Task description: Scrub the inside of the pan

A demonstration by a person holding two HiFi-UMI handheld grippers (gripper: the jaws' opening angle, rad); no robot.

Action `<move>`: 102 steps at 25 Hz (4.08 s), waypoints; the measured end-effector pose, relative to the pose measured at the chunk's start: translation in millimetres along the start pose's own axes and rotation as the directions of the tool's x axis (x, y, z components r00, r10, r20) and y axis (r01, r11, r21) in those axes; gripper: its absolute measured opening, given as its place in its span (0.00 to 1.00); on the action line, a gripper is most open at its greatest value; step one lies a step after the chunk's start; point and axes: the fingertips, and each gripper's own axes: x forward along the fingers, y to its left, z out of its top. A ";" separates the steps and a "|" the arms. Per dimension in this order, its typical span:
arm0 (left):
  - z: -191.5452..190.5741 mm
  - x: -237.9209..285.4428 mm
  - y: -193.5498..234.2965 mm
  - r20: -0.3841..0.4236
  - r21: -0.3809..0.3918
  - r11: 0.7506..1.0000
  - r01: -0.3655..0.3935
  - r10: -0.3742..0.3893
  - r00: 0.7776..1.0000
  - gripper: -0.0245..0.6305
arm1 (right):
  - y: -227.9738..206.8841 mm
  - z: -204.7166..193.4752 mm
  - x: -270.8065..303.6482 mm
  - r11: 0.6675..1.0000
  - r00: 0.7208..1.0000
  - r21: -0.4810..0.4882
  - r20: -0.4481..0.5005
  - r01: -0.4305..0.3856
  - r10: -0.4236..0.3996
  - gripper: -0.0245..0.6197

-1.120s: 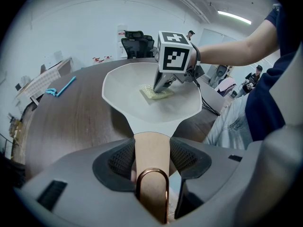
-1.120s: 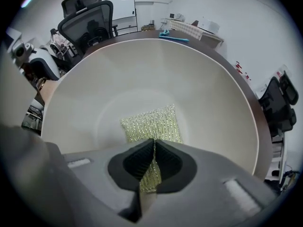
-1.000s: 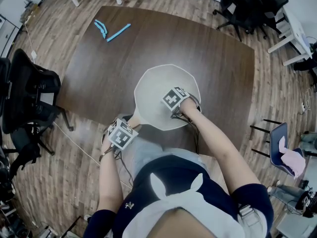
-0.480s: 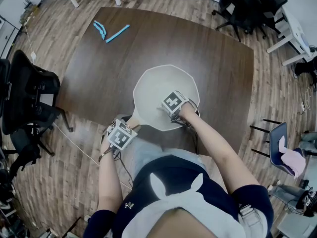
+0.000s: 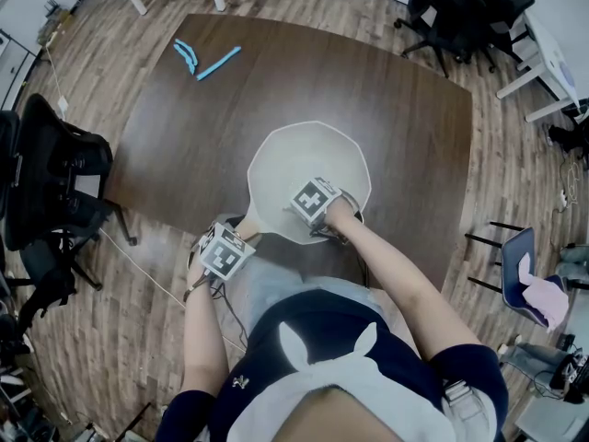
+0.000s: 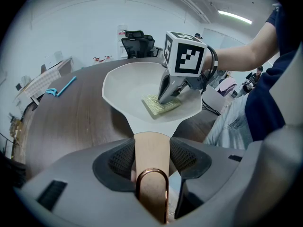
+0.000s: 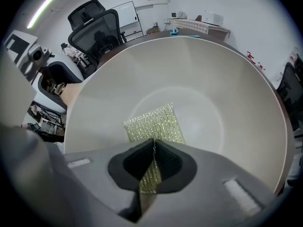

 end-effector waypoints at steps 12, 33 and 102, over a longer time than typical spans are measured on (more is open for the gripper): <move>0.3 2.2 0.3 0.003 -0.003 1.000 -0.002 0.002 1.000 0.38 | 13.6 18.8 6.7 0.999 0.999 -0.028 0.052 0.016 -0.014 0.05; 0.6 2.3 0.3 0.010 -0.011 1.000 -0.007 0.008 1.000 0.38 | -8.2 58.4 10.6 0.991 0.977 -0.026 0.172 0.131 -0.124 0.05; 9.5 -34.2 -0.9 0.179 -0.004 1.000 -0.027 0.027 0.983 0.38 | -2.3 30.4 -48.5 0.988 0.966 0.148 0.259 -0.050 0.010 0.17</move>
